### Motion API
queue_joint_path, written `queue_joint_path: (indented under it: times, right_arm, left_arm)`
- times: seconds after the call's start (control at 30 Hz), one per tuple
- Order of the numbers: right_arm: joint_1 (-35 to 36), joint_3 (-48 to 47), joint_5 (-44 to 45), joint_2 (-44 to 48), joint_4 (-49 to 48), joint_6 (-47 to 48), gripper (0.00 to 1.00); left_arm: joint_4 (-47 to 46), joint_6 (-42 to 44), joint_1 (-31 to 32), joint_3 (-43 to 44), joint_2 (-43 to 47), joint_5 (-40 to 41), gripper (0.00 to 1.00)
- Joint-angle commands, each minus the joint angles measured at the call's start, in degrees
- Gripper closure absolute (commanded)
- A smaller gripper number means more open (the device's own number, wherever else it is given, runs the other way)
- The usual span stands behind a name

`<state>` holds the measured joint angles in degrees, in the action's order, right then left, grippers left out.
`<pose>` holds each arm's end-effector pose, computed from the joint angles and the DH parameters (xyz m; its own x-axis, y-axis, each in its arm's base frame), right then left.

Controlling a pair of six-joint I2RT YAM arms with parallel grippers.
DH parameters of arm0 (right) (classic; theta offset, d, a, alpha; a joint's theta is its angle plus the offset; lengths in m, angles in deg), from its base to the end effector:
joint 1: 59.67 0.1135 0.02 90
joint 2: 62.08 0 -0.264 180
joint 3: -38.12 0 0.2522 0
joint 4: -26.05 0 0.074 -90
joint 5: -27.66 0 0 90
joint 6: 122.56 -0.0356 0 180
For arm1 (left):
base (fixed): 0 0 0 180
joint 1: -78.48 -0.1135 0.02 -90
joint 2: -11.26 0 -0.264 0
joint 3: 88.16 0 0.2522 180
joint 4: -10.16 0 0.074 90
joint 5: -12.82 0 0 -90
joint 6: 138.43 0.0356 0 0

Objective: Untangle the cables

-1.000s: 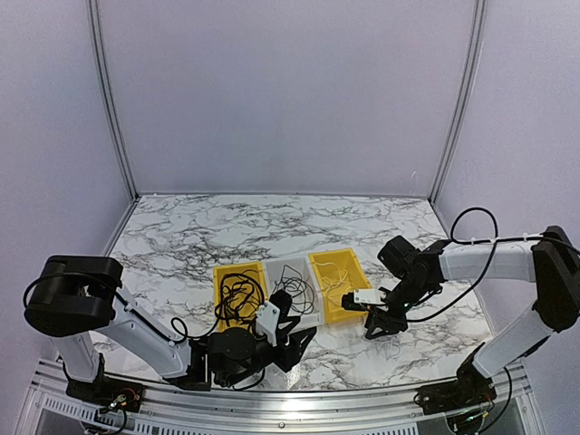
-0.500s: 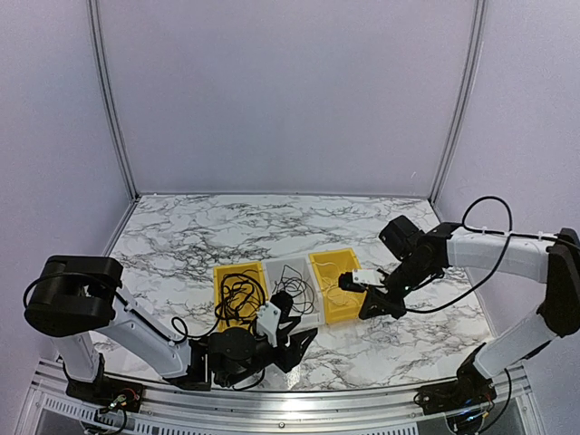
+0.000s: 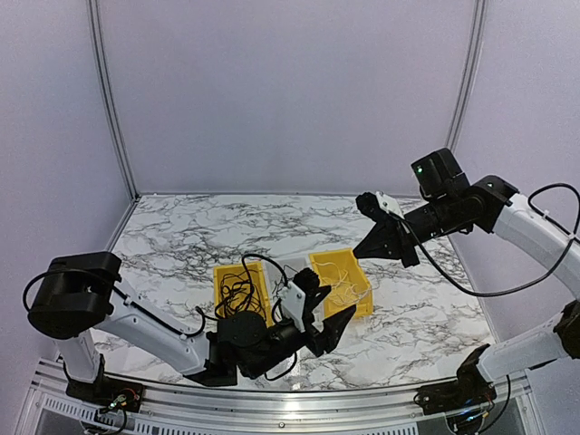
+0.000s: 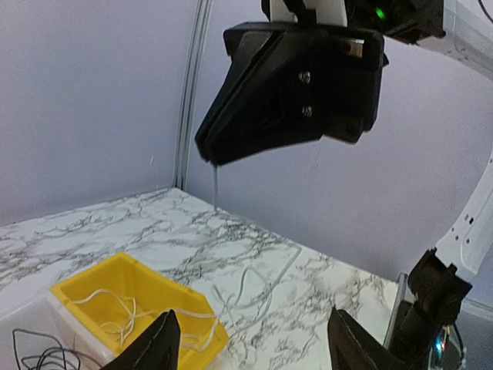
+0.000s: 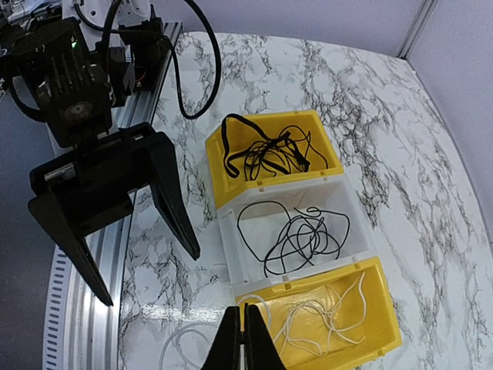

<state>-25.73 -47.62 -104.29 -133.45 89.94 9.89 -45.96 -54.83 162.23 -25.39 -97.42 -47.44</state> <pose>0.1901 0.1566 0.3498 0.0576 -0.5663 -0.8222 -0.9980 -0.0101 -0.0630 0.0593 -0.3791 0.2010 -0.0711 -0.2397 -0.9682 0.8071 0.5566 -0.1971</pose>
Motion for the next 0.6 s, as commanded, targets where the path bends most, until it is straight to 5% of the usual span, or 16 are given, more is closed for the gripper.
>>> queue_joint_path:
  times: [0.0,0.17,0.57]
  right_arm:
    - [0.9,-4.1,-3.8,-0.2,-0.2,-2.6,1.00]
    - [2.1,-7.3,-5.2,-0.7,-0.8,-3.7,1.00]
    - [2.7,-14.0,-9.3,0.5,-1.3,-6.8,1.00]
  left_arm:
    - [-4.7,8.9,0.3,8.1,-4.6,6.4,0.31]
    - [-3.9,15.0,-0.9,16.5,-10.9,5.7,0.34]
    - [-6.7,12.6,-3.2,21.5,-17.3,-3.7,0.78]
